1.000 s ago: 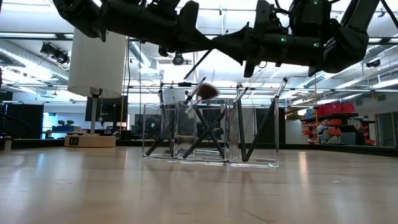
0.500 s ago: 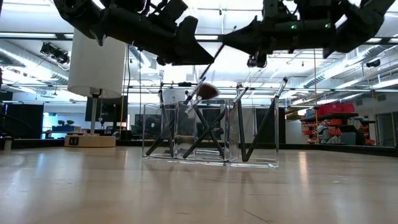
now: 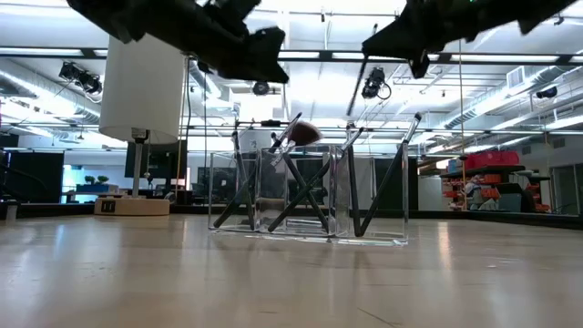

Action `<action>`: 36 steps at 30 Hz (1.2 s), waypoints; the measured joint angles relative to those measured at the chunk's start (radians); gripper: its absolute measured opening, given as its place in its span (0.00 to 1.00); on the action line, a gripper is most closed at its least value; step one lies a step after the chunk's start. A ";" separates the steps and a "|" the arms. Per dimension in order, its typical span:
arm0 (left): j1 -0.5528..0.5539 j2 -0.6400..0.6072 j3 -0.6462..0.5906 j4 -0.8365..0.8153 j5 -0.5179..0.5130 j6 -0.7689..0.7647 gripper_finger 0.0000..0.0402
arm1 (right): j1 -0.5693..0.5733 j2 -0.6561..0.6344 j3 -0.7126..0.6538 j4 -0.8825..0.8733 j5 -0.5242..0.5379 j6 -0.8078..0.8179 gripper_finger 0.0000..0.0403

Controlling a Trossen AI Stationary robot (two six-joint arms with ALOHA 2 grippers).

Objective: Put items in baskets/containers
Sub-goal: Put the black eyeshadow brush into the transparent organizer

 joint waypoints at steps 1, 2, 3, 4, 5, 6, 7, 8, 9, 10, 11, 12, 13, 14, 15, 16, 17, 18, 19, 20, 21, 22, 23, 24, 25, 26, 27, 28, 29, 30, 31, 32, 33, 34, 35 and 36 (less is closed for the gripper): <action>-0.009 -0.014 0.000 -0.019 -0.001 0.000 0.35 | 0.016 0.001 0.027 -0.069 -0.002 0.004 0.01; -0.017 -0.026 0.000 -0.033 0.001 -0.002 0.35 | 0.032 0.004 0.054 -0.126 -0.012 0.007 0.01; -0.026 -0.037 0.000 -0.046 0.002 -0.006 0.34 | 0.048 0.009 0.079 -0.173 -0.032 0.009 0.01; -0.036 -0.050 0.000 -0.065 0.000 -0.011 0.34 | 0.063 0.011 0.095 -0.206 -0.057 0.016 0.01; -0.046 -0.061 0.000 -0.082 0.000 -0.026 0.33 | 0.080 0.015 0.109 -0.226 -0.089 0.026 0.02; -0.056 -0.070 0.000 -0.096 0.000 -0.035 0.32 | 0.096 0.020 0.116 -0.227 -0.122 0.034 0.02; -0.068 -0.078 0.000 -0.107 0.000 -0.049 0.32 | 0.112 0.022 0.117 -0.223 -0.154 0.044 0.02; -0.080 -0.085 0.000 -0.110 -0.001 -0.055 0.31 | 0.130 0.025 0.117 -0.221 -0.183 0.053 0.02; -0.093 -0.088 0.000 -0.112 -0.002 -0.061 0.31 | 0.149 0.030 0.117 -0.211 -0.205 0.065 0.02; -0.107 -0.091 0.000 -0.114 -0.002 -0.066 0.31 | 0.169 0.040 0.117 -0.199 -0.213 0.080 0.02; -0.122 -0.091 0.000 -0.114 -0.001 -0.074 0.30 | 0.190 0.050 0.117 -0.194 -0.212 0.095 0.02; -0.135 -0.091 0.000 -0.115 -0.001 -0.080 0.30 | 0.211 0.066 0.117 -0.182 -0.199 0.106 0.02; -0.148 -0.091 0.000 -0.117 -0.001 -0.090 0.30 | 0.229 0.088 0.117 -0.153 -0.175 0.115 0.02; -0.164 -0.091 0.000 -0.120 -0.001 -0.108 0.30 | 0.246 0.113 0.117 -0.134 -0.154 0.120 0.02; -0.176 -0.091 0.000 -0.122 -0.001 -0.122 0.30 | 0.261 0.142 0.117 -0.123 -0.136 0.123 0.02; -0.188 -0.091 0.000 -0.128 -0.001 -0.142 0.30 | 0.273 0.176 0.117 -0.103 -0.118 0.129 0.02; -0.200 -0.091 0.000 -0.135 -0.001 -0.162 0.30 | 0.285 0.211 0.117 -0.080 -0.092 0.129 0.02; -0.212 -0.091 0.000 -0.139 -0.001 -0.178 0.30 | 0.295 0.242 0.117 -0.064 -0.061 0.133 0.02; -0.224 -0.091 0.000 -0.138 -0.001 -0.191 0.30 | 0.304 0.271 0.117 -0.055 -0.029 0.136 0.02; -0.237 -0.091 0.000 -0.139 -0.001 -0.209 0.30 | 0.311 0.301 0.117 -0.040 0.004 0.136 0.02; -0.248 -0.091 0.000 -0.144 -0.002 -0.219 0.30 | 0.315 0.326 0.117 -0.031 0.033 0.137 0.02; -0.259 -0.091 0.000 -0.150 -0.001 -0.237 0.30 | 0.318 0.345 0.117 -0.034 0.063 0.137 0.02; -0.271 -0.091 0.000 -0.158 -0.001 -0.248 0.30 | 0.320 0.363 0.117 -0.031 0.090 0.139 0.02; -0.281 -0.091 0.000 -0.162 -0.001 -0.264 0.30 | 0.319 0.377 0.117 -0.021 0.114 0.145 0.02; -0.291 -0.091 0.000 -0.164 -0.002 -0.271 0.30 | 0.319 0.387 0.117 -0.020 0.129 0.154 0.02; -0.300 -0.091 0.000 -0.164 -0.003 -0.279 0.30 | 0.318 0.395 0.117 -0.016 0.134 0.165 0.02; -0.307 -0.091 0.000 -0.167 -0.004 -0.289 0.30 | 0.315 0.403 0.117 -0.003 0.134 0.181 0.02; -0.313 -0.091 0.000 -0.171 -0.005 -0.291 0.30 | 0.312 0.410 0.117 0.001 0.132 0.200 0.02; -0.316 -0.091 0.000 -0.174 -0.006 -0.294 0.30 | 0.309 0.416 0.117 0.000 0.127 0.221 0.02; -0.319 -0.091 0.000 -0.175 -0.009 -0.297 0.30 | 0.306 0.420 0.117 -0.003 0.114 0.240 0.02; -0.319 -0.091 0.000 -0.177 -0.012 -0.297 0.30 | 0.303 0.426 0.117 -0.003 0.105 0.259 0.02; -0.318 -0.091 0.000 -0.180 -0.014 -0.297 0.30 | 0.299 0.432 0.117 -0.001 0.089 0.274 0.02; -0.317 -0.091 0.000 -0.182 -0.015 -0.297 0.30 | 0.297 0.438 0.117 -0.003 0.078 0.285 0.02; -0.312 -0.091 0.000 -0.182 -0.018 -0.297 0.30 | 0.294 0.445 0.117 -0.002 0.069 0.290 0.02; -0.308 -0.091 0.000 -0.183 -0.022 -0.297 0.30 | 0.293 0.452 0.117 0.001 0.065 0.294 0.02; -0.303 -0.091 0.000 -0.186 -0.025 -0.297 0.30 | 0.292 0.456 0.117 -0.003 0.062 0.294 0.03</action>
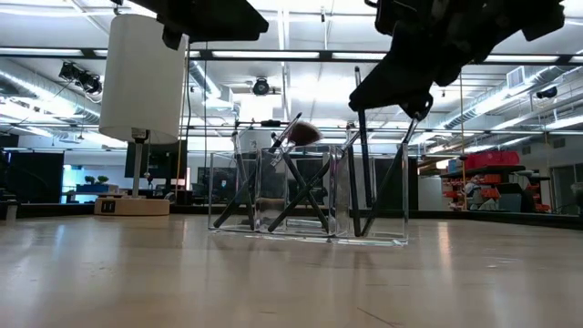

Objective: Put items in baskets/containers
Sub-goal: Put the black eyeshadow brush into the transparent organizer

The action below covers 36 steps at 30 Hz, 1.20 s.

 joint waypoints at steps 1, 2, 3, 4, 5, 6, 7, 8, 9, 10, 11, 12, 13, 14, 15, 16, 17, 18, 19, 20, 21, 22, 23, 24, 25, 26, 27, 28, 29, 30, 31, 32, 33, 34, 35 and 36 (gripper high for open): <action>0.006 0.000 0.000 -0.002 -0.002 0.000 0.30 | -0.002 0.005 0.000 0.002 0.000 0.000 0.04; 0.012 0.000 0.000 -0.007 -0.002 0.000 0.30 | -0.004 0.009 0.000 0.006 0.000 0.000 0.04; 0.020 0.000 0.000 -0.012 -0.002 0.000 0.30 | -0.005 0.009 0.000 0.003 -0.001 0.000 0.05; 0.029 0.000 0.000 -0.021 0.001 0.000 0.30 | -0.007 0.009 0.000 0.004 0.000 -0.001 0.07; 0.038 0.000 0.000 -0.039 0.008 -0.001 0.30 | -0.009 0.009 0.000 0.009 0.005 -0.003 0.08; 0.049 0.000 0.000 -0.057 0.017 -0.002 0.30 | -0.013 0.009 0.000 0.013 0.007 -0.005 0.10; 0.061 0.000 0.000 -0.076 0.024 -0.011 0.30 | -0.018 0.007 0.000 0.018 0.007 -0.005 0.12; 0.075 0.000 0.000 -0.094 0.030 -0.022 0.30 | -0.023 0.004 0.000 0.021 0.007 -0.005 0.15; 0.090 0.000 0.000 -0.112 0.037 -0.031 0.30 | -0.029 0.002 0.000 0.027 0.008 -0.005 0.17; 0.105 0.000 0.000 -0.132 0.041 -0.045 0.30 | -0.035 -0.002 0.000 0.027 0.008 -0.005 0.20; 0.120 0.000 0.000 -0.148 0.044 -0.053 0.30 | -0.042 -0.009 0.000 0.018 0.008 -0.007 0.22; 0.134 0.000 0.000 -0.160 0.046 -0.062 0.30 | -0.050 -0.018 0.000 0.012 0.008 -0.009 0.25; 0.148 0.000 0.000 -0.169 0.046 -0.072 0.30 | -0.058 -0.028 0.000 0.010 0.008 -0.018 0.27; 0.160 0.000 0.000 -0.178 0.046 -0.075 0.30 | -0.068 -0.042 0.000 0.002 0.008 -0.025 0.30; 0.171 0.000 0.000 -0.185 0.046 -0.077 0.30 | -0.078 -0.055 0.000 -0.009 0.008 -0.032 0.32; 0.181 0.000 0.000 -0.189 0.046 -0.078 0.30 | -0.090 -0.070 0.000 -0.021 0.008 -0.035 0.34; 0.189 0.000 0.000 -0.190 0.046 -0.078 0.30 | -0.102 -0.085 0.000 -0.037 0.008 -0.038 0.36; 0.196 0.000 0.000 -0.190 0.046 -0.077 0.30 | -0.113 -0.100 0.000 -0.055 0.008 -0.043 0.38; 0.202 0.000 0.000 -0.190 0.046 -0.075 0.30 | -0.125 -0.118 0.000 -0.079 0.009 -0.050 0.40; 0.207 0.000 0.000 -0.190 0.046 -0.072 0.30 | -0.136 -0.136 0.000 -0.097 0.010 -0.061 0.41; 0.213 0.000 0.000 -0.190 0.046 -0.070 0.30 | -0.146 -0.154 0.000 -0.116 0.010 -0.072 0.43; 0.219 0.000 0.000 -0.190 0.046 -0.068 0.30 | -0.158 -0.173 0.000 -0.139 0.010 -0.086 0.44; 0.224 0.000 0.000 -0.190 0.047 -0.066 0.30 | -0.170 -0.189 0.000 -0.150 0.010 -0.095 0.45; 0.230 0.000 0.000 -0.191 0.046 -0.065 0.30 | -0.184 -0.202 0.000 -0.156 0.009 -0.111 0.45; 0.236 0.000 0.000 -0.192 0.046 -0.064 0.30 | -0.200 -0.213 0.000 -0.168 0.008 -0.121 0.45; 0.243 0.000 0.000 -0.194 0.046 -0.064 0.30 | -0.219 -0.221 0.000 -0.176 0.008 -0.135 0.46; 0.249 0.000 0.000 -0.198 0.046 -0.066 0.30 | -0.240 -0.222 0.000 -0.178 0.009 -0.148 0.46; 0.256 0.000 0.000 -0.205 0.046 -0.069 0.30 | -0.266 -0.221 0.000 -0.188 0.009 -0.160 0.46; 0.264 0.000 0.000 -0.210 0.047 -0.070 0.30 | -0.293 -0.221 0.000 -0.211 0.008 -0.170 0.46; 0.272 0.000 0.000 -0.217 0.047 -0.075 0.30 | -0.324 -0.216 0.000 -0.228 0.008 -0.176 0.46; 0.281 0.000 0.000 -0.231 0.047 -0.083 0.30 | -0.358 -0.209 0.000 -0.239 0.008 -0.177 0.46; 0.291 0.000 0.000 -0.247 0.047 -0.097 0.30 | -0.390 -0.201 0.000 -0.259 0.009 -0.177 0.46; 0.302 0.000 0.000 -0.264 0.048 -0.111 0.30 | -0.423 -0.192 -0.001 -0.275 0.010 -0.177 0.46; 0.314 0.000 0.000 -0.281 0.047 -0.134 0.30 | -0.453 -0.179 -0.001 -0.279 0.010 -0.177 0.46; 0.326 0.000 0.000 -0.299 0.048 -0.160 0.30 | -0.479 -0.168 -0.005 -0.277 0.011 -0.182 0.46; 0.340 0.000 0.000 -0.320 0.057 -0.191 0.30 | -0.502 -0.156 -0.017 -0.262 0.011 -0.190 0.46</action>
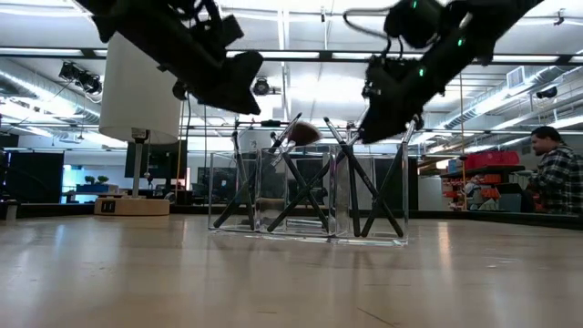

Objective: Put items in baskets/containers
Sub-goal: Put the black eyeshadow brush into the transparent organizer

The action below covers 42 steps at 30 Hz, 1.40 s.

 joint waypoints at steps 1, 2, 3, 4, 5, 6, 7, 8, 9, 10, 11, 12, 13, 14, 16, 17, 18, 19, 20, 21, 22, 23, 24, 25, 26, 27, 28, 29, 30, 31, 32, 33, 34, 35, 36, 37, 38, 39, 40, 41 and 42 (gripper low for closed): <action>0.019 0.000 0.000 -0.014 0.024 -0.031 0.30 | -0.017 0.013 -0.024 0.034 0.000 -0.007 0.46; 0.043 0.000 0.000 -0.026 0.059 -0.062 0.30 | -0.030 0.026 -0.058 0.090 -0.001 -0.010 0.46; 0.069 0.000 0.000 -0.028 0.102 -0.089 0.30 | -0.041 0.037 -0.101 0.153 -0.003 -0.010 0.46; 0.098 0.001 0.000 -0.027 0.148 -0.111 0.30 | -0.049 0.048 -0.148 0.226 -0.005 -0.006 0.46; 0.131 0.003 0.000 -0.022 0.192 -0.126 0.30 | -0.056 0.059 -0.197 0.309 -0.010 0.000 0.46; 0.163 0.008 0.000 -0.017 0.233 -0.139 0.30 | -0.062 0.069 -0.244 0.384 -0.014 0.014 0.46; 0.197 0.018 0.000 -0.003 0.266 -0.142 0.30 | -0.067 0.075 -0.292 0.451 -0.019 0.033 0.46; 0.231 0.027 0.000 0.011 0.295 -0.141 0.30 | -0.069 0.079 -0.335 0.505 -0.020 0.056 0.46; 0.267 0.041 0.000 0.028 0.317 -0.141 0.30 | -0.069 0.080 -0.372 0.555 -0.020 0.085 0.46; 0.304 0.064 0.000 0.074 0.349 -0.141 0.30 | -0.068 0.080 -0.407 0.604 -0.020 0.108 0.46; 0.339 0.090 0.001 0.119 0.400 -0.135 0.30 | -0.068 0.078 -0.436 0.647 -0.021 0.130 0.46; 0.372 0.120 0.001 0.168 0.465 -0.115 0.30 | -0.063 0.078 -0.464 0.683 -0.022 0.152 0.46; 0.398 0.155 0.001 0.236 0.529 -0.097 0.30 | -0.058 0.078 -0.488 0.715 -0.022 0.169 0.46; 0.421 0.197 0.009 0.302 0.590 -0.088 0.30 | -0.053 0.078 -0.509 0.749 -0.022 0.181 0.46; 0.451 0.274 0.042 0.371 0.675 -0.083 0.30 | -0.041 0.078 -0.538 0.803 -0.022 0.199 0.46; 0.460 0.313 0.069 0.381 0.696 -0.081 0.31 | -0.036 0.078 -0.549 0.823 -0.023 0.207 0.46; 0.466 0.352 0.101 0.381 0.706 -0.078 0.31 | -0.031 0.078 -0.559 0.841 -0.023 0.212 0.46; 0.472 0.387 0.133 0.371 0.721 -0.065 0.32 | -0.024 0.078 -0.565 0.853 -0.023 0.218 0.46; 0.476 0.422 0.165 0.364 0.729 -0.057 0.34 | -0.018 0.078 -0.566 0.858 -0.023 0.222 0.46; 0.478 0.462 0.205 0.362 0.738 -0.050 0.36 | -0.013 0.078 -0.566 0.862 -0.023 0.224 0.46; 0.479 0.494 0.244 0.350 0.751 -0.042 0.38 | -0.006 0.078 -0.566 0.864 -0.023 0.223 0.46; 0.480 0.525 0.281 0.328 0.749 -0.036 0.41 | 0.000 0.078 -0.566 0.865 -0.023 0.219 0.46; 0.480 0.556 0.324 0.300 0.745 -0.036 0.44 | 0.005 0.078 -0.566 0.867 -0.023 0.214 0.46; 0.480 0.581 0.363 0.259 0.734 -0.035 0.47 | 0.011 0.078 -0.566 0.870 -0.023 0.211 0.46; 0.479 0.603 0.399 0.214 0.717 -0.034 0.49 | 0.017 0.078 -0.566 0.875 -0.023 0.211 0.46; 0.481 0.624 0.436 0.170 0.703 -0.030 0.51 | 0.022 0.078 -0.566 0.877 -0.023 0.210 0.46; 0.482 0.641 0.461 0.132 0.681 -0.016 0.52 | 0.029 0.078 -0.566 0.879 -0.023 0.210 0.46; 0.473 0.651 0.480 0.116 0.655 -0.009 0.52 | 0.037 0.078 -0.566 0.880 -0.023 0.210 0.46; 0.467 0.652 0.491 0.092 0.628 -0.010 0.52 | 0.043 0.078 -0.566 0.882 -0.021 0.209 0.46; 0.465 0.655 0.501 0.092 0.601 -0.017 0.51 | 0.050 0.078 -0.566 0.885 -0.022 0.208 0.46; 0.465 0.662 0.513 0.107 0.583 -0.030 0.50 | 0.056 0.078 -0.566 0.888 -0.021 0.208 0.46; 0.464 0.665 0.519 0.107 0.568 -0.038 0.48 | 0.060 0.078 -0.566 0.893 -0.022 0.207 0.46; 0.459 0.668 0.519 0.098 0.553 -0.043 0.46 | 0.065 0.078 -0.566 0.898 -0.021 0.206 0.46; 0.458 0.672 0.518 0.092 0.550 -0.053 0.44 | 0.069 0.078 -0.566 0.902 -0.021 0.205 0.46; 0.458 0.673 0.516 0.081 0.555 -0.067 0.41 | 0.071 0.078 -0.566 0.903 -0.021 0.204 0.46; 0.457 0.673 0.516 0.074 0.564 -0.073 0.39 | 0.074 0.078 -0.566 0.905 -0.021 0.204 0.46; 0.457 0.673 0.517 0.071 0.571 -0.078 0.37 | 0.076 0.078 -0.566 0.907 -0.021 0.204 0.46; 0.452 0.672 0.518 0.062 0.577 -0.078 0.36 | 0.077 0.078 -0.566 0.908 -0.021 0.205 0.46; 0.448 0.669 0.517 0.049 0.581 -0.073 0.34 | 0.080 0.078 -0.566 0.906 -0.021 0.209 0.46; 0.442 0.665 0.517 0.036 0.581 -0.064 0.33 | 0.081 0.078 -0.566 0.905 -0.021 0.211 0.46; 0.435 0.660 0.516 0.028 0.579 -0.054 0.31 | 0.083 0.078 -0.566 0.904 -0.021 0.215 0.46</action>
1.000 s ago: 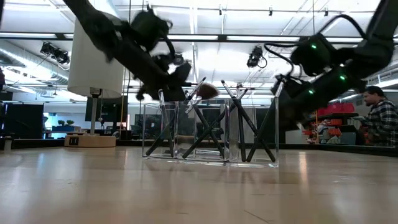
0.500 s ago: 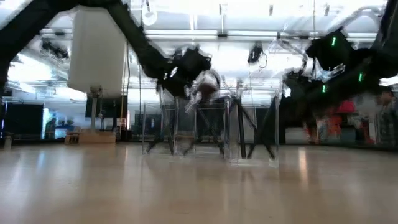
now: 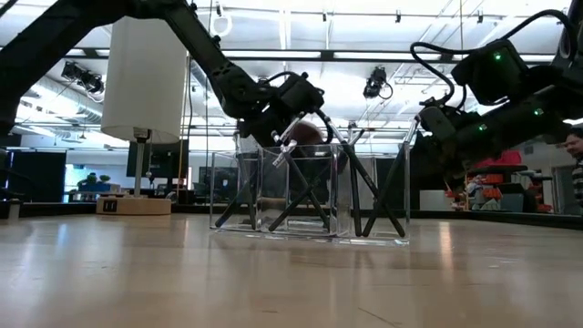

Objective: Put items in baskets/containers
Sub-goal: Put the black eyeshadow brush into the transparent organizer

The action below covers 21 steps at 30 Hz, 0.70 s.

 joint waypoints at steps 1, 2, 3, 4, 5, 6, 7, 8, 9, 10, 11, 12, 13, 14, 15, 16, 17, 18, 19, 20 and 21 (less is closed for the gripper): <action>-0.008 -0.009 0.000 -0.010 -0.003 0.013 0.30 | 0.002 0.000 0.000 0.000 -0.001 0.006 0.46; -0.016 -0.023 0.000 -0.035 -0.007 0.020 0.30 | 0.003 0.000 0.000 0.000 -0.001 0.015 0.46; -0.025 -0.034 0.001 -0.056 -0.018 0.025 0.29 | 0.003 0.000 0.000 0.000 -0.001 0.022 0.46; -0.033 -0.042 0.002 -0.074 -0.036 0.032 0.29 | 0.003 0.000 0.000 0.000 -0.001 0.030 0.46; -0.041 -0.052 -0.001 -0.103 -0.054 0.042 0.29 | 0.003 0.000 0.000 0.000 -0.001 0.045 0.46; -0.048 -0.061 -0.010 -0.116 -0.074 0.052 0.29 | 0.001 0.000 0.000 -0.001 0.001 0.056 0.46; -0.053 -0.068 -0.016 -0.117 -0.087 0.065 0.29 | -0.002 0.000 0.001 -0.003 0.002 0.067 0.46; -0.053 -0.074 -0.021 -0.112 -0.088 0.068 0.29 | -0.004 0.000 0.001 -0.004 0.001 0.072 0.46; -0.050 -0.083 -0.026 -0.113 -0.084 0.070 0.29 | -0.005 0.000 0.001 -0.004 0.001 0.077 0.46; -0.047 -0.092 -0.026 -0.122 -0.075 0.070 0.29 | -0.005 0.000 0.002 -0.004 0.001 0.083 0.46; -0.046 -0.102 -0.026 -0.133 -0.071 0.068 0.29 | -0.008 0.000 0.002 -0.004 0.001 0.091 0.46; -0.047 -0.112 -0.026 -0.146 -0.077 0.067 0.29 | -0.013 0.000 0.007 -0.009 0.001 0.101 0.46; -0.054 -0.127 -0.026 -0.161 -0.094 0.067 0.29 | -0.020 0.000 0.019 -0.021 -0.003 0.109 0.46; -0.064 -0.144 -0.026 -0.178 -0.122 0.073 0.29 | -0.028 0.000 0.036 -0.033 -0.008 0.111 0.46; -0.077 -0.163 -0.026 -0.191 -0.159 0.080 0.29 | -0.036 0.000 0.056 -0.050 -0.010 0.109 0.46; -0.092 -0.187 -0.026 -0.215 -0.191 0.090 0.29 | -0.043 0.000 0.080 -0.075 -0.010 0.098 0.46; -0.107 -0.208 -0.026 -0.252 -0.224 0.093 0.29 | -0.050 0.000 0.103 -0.101 -0.009 0.082 0.46; -0.123 -0.224 -0.025 -0.276 -0.254 0.090 0.29 | -0.061 0.000 0.128 -0.128 -0.008 0.066 0.46; -0.138 -0.240 -0.024 -0.319 -0.272 0.082 0.29 | -0.073 0.000 0.155 -0.155 -0.008 0.050 0.46; -0.154 -0.250 -0.025 -0.369 -0.294 0.068 0.29 | -0.087 0.000 0.185 -0.188 -0.010 0.041 0.46; -0.169 -0.255 -0.026 -0.398 -0.312 0.056 0.29 | -0.106 0.000 0.215 -0.227 -0.009 0.030 0.46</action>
